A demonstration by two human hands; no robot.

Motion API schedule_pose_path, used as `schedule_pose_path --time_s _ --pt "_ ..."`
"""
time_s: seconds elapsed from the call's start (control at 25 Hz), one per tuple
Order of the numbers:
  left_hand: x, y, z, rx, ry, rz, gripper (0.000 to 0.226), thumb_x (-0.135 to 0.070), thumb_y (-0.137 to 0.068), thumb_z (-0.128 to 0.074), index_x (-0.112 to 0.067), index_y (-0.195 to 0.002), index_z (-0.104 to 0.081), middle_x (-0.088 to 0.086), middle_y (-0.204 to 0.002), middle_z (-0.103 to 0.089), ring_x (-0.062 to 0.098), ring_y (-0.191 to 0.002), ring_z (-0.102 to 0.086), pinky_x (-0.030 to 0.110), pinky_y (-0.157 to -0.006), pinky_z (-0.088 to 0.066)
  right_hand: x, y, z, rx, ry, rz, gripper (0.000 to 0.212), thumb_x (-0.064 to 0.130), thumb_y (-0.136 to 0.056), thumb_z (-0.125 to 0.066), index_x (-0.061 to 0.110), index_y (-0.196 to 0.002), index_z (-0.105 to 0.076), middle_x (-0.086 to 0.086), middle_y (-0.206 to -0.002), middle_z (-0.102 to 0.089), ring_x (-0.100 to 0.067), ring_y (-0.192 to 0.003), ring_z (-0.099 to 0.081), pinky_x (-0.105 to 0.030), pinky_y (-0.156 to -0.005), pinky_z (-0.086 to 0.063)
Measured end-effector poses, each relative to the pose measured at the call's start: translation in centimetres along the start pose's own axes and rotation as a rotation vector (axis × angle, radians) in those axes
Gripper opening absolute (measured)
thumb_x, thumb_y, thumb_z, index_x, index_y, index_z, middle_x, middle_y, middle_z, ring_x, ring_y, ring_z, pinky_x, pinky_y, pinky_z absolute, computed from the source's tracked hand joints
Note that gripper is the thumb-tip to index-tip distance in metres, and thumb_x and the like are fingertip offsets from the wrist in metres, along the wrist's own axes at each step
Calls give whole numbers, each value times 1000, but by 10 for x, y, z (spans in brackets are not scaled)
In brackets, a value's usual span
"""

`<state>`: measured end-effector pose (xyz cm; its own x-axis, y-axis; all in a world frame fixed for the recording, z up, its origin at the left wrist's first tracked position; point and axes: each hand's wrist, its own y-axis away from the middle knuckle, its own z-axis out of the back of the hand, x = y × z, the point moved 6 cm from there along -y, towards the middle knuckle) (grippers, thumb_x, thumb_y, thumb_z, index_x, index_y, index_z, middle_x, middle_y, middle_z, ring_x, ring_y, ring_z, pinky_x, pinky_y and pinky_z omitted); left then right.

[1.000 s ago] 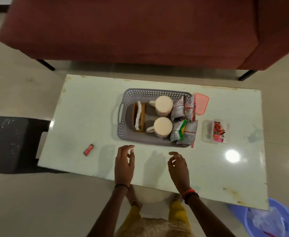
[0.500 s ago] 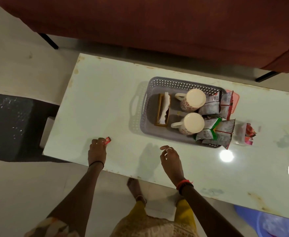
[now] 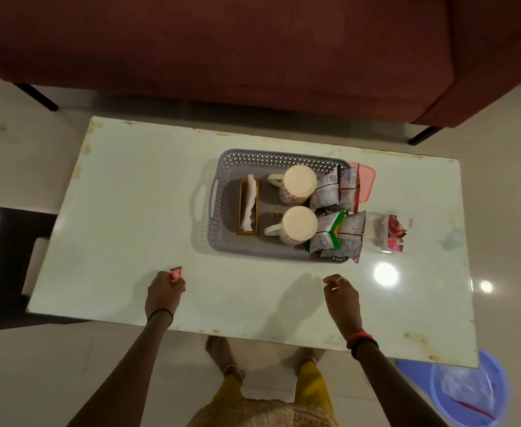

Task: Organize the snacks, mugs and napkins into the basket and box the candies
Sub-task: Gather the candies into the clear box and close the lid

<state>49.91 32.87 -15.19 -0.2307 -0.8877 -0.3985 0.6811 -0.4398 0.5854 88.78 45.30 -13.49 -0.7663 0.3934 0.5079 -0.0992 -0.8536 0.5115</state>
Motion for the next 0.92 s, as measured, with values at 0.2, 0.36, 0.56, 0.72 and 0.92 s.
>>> schedule_pose_path --time_s 0.2,0.36,0.56,0.72,0.92 --pt "-41 107 -80 195 144 -86 12 -17 -82 -64 -25 -81 -57 -3 -72 -64 28 -73 -66 39 -69 -53 -55 -25 71 -118 -96 -158 25 -1 -87 -47 5 -102 -66 -15 -108 -68 -25 -90 -60 -24 -77 -42" --pt "-102 209 -176 503 -12 -270 15 -32 -81 -65 -36 -81 -51 -12 -78 -67 10 -71 -66 25 -65 -53 -87 -41 118 -161 -167 -208 25 0 -87 -45 5 -103 -65 -13 -107 -68 -23 -84 -59 -26 -77 -43" --pt "-233 250 -253 605 50 -447 13 -25 -89 -56 -18 -100 -58 7 -103 -71 24 -92 -67 38 -83 -57 -110 -61 157 -189 -227 -203 24 1 -89 -46 5 -104 -64 -12 -108 -68 -17 -81 -55 -23 -75 -41" --pt "-328 235 -275 445 -90 -679 32 -32 -94 -47 -18 -120 -56 8 -113 -68 25 -102 -64 37 -85 -53 -111 -83 170 -175 -293 -177 24 2 -90 -45 6 -105 -64 -12 -110 -67 -16 -85 -56 -22 -77 -42" --pt "-376 206 -303 300 -260 -768 34 -39 -94 -43 -25 -123 -56 9 -114 -62 26 -105 -60 38 -82 -50 -99 -116 184 -185 -352 -115 24 4 -90 -46 7 -104 -65 -8 -107 -68 -15 -86 -57 -19 -73 -42"
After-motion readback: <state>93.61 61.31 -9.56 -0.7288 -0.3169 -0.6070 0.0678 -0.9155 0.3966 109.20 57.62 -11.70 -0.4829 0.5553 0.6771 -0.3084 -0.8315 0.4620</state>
